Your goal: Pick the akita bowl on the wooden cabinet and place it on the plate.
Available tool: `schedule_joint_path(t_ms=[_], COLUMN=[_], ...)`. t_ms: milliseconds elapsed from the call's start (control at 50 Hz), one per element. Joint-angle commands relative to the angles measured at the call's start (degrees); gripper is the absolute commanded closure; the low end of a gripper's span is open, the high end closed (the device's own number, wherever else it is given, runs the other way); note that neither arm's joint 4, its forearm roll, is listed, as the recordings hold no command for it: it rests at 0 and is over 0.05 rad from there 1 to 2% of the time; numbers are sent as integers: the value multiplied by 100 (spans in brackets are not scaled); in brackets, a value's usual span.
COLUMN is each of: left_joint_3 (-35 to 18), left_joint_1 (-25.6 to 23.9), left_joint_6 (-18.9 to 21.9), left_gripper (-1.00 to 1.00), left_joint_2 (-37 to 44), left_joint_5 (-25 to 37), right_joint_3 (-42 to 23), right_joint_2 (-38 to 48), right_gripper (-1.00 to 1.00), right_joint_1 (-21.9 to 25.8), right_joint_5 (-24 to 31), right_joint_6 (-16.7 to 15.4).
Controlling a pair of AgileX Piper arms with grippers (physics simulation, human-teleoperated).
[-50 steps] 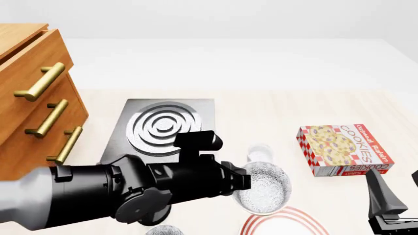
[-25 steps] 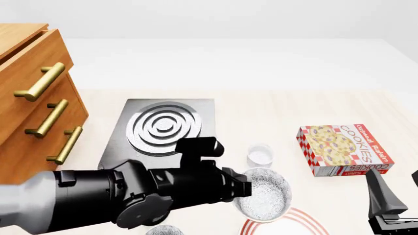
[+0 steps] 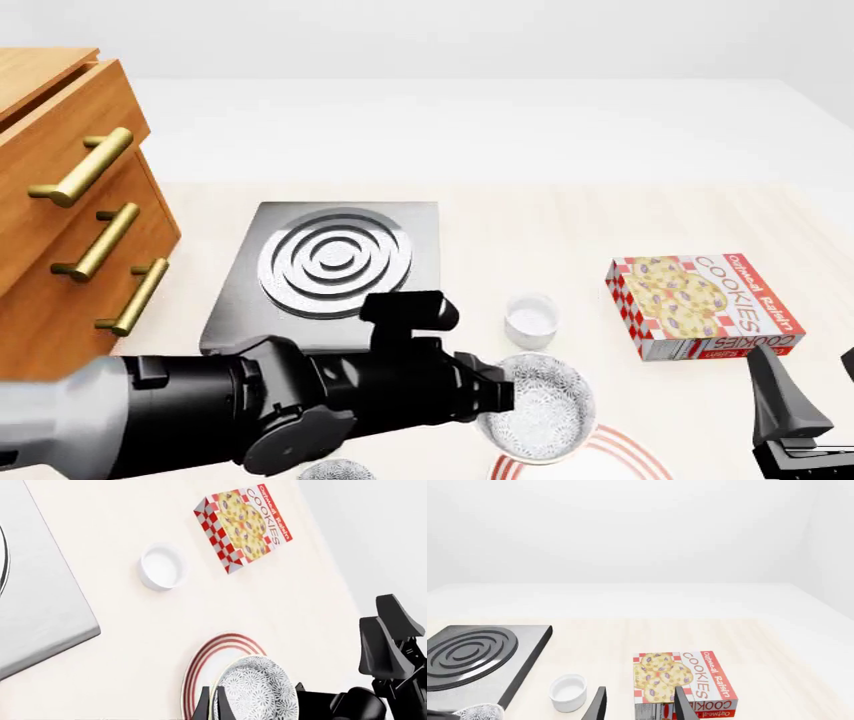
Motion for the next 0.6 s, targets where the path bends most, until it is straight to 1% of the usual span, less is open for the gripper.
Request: schedule_joint_path(t_ms=[20, 600], left_joint_3=[67, 61], left_joint_1=[-28, -48], left_joint_6=[-42, -85], left_gripper=[100, 100], left_joint_2=[85, 367], left_joint_5=[-150, -340], right_joint_3=[0, 0], right_joint_2=[0, 1], right_gripper=[-100, -100], right_joint_1=[0, 1], right_joint_5=[0, 0], right_joint_6=[1, 1])
